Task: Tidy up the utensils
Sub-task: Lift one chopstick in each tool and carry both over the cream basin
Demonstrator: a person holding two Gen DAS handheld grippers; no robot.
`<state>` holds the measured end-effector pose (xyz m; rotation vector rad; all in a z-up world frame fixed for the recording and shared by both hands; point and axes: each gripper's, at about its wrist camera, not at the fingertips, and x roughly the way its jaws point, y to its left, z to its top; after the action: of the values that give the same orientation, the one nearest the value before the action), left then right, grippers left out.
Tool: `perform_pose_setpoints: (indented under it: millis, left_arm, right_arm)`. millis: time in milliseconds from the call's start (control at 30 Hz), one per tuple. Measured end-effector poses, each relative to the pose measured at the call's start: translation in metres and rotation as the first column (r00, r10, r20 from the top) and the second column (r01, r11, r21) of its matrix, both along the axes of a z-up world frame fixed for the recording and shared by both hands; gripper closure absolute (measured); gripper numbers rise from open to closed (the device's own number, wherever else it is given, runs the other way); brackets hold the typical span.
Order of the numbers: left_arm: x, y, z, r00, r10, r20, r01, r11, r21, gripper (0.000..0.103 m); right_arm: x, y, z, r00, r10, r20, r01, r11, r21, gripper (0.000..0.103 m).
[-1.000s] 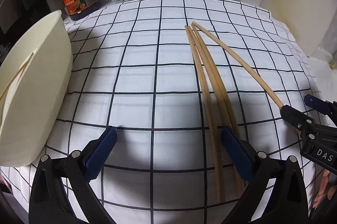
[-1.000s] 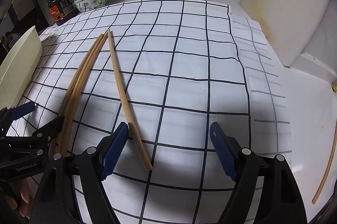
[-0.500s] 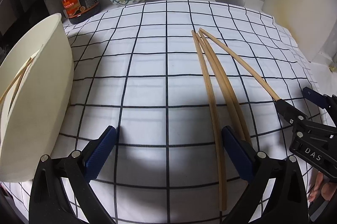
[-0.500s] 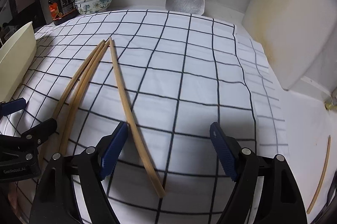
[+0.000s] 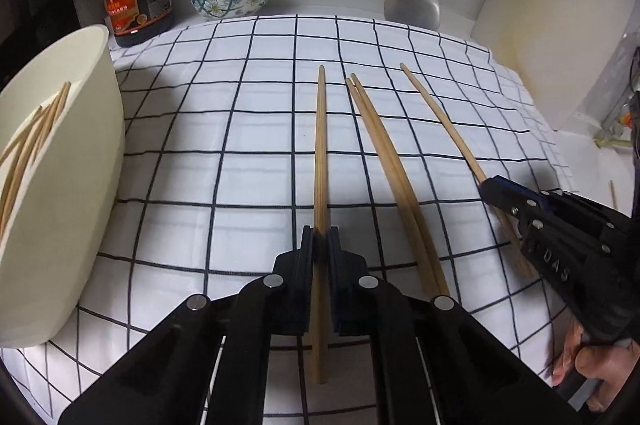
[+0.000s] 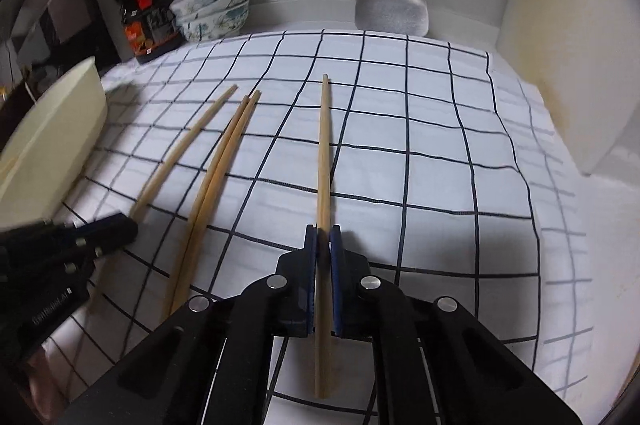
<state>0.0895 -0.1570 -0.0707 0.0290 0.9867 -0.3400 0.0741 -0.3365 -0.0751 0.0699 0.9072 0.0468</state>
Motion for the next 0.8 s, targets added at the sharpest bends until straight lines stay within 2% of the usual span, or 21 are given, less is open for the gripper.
perform_pose_setpoints:
  millis: [100, 200, 400, 600, 800]
  left_arm:
    - [-0.004, 0.002, 0.001, 1.000, -0.020, -0.022, 0.019, 0.999, -0.045, 0.096]
    - [-0.012, 0.005, 0.009, 1.000, -0.030, -0.007, 0.029, 0.997, -0.071, 0.096]
    - [-0.025, 0.022, 0.041, 0.999, -0.044, 0.031, 0.048, 0.990, -0.133, 0.096]
    - [-0.039, 0.077, 0.086, 0.993, 0.007, 0.115, 0.013, 0.984, -0.179, 0.096]
    - [-0.051, 0.148, 0.114, 0.980, 0.098, 0.174, -0.062, 0.977, -0.202, 0.096]
  right_arm:
    - [-0.002, -0.009, 0.005, 1.000, -0.017, 0.018, 0.016, 0.998, 0.065, 0.097]
    - [-0.006, -0.012, 0.012, 0.999, -0.022, 0.038, 0.018, 0.994, 0.109, 0.097]
    - [-0.017, -0.014, 0.032, 0.996, -0.031, 0.085, 0.013, 0.981, 0.195, 0.097]
    - [-0.031, 0.010, 0.064, 0.988, -0.002, 0.157, -0.035, 0.973, 0.230, 0.097]
    - [-0.039, 0.063, 0.092, 0.973, 0.070, 0.221, -0.129, 0.956, 0.264, 0.097]
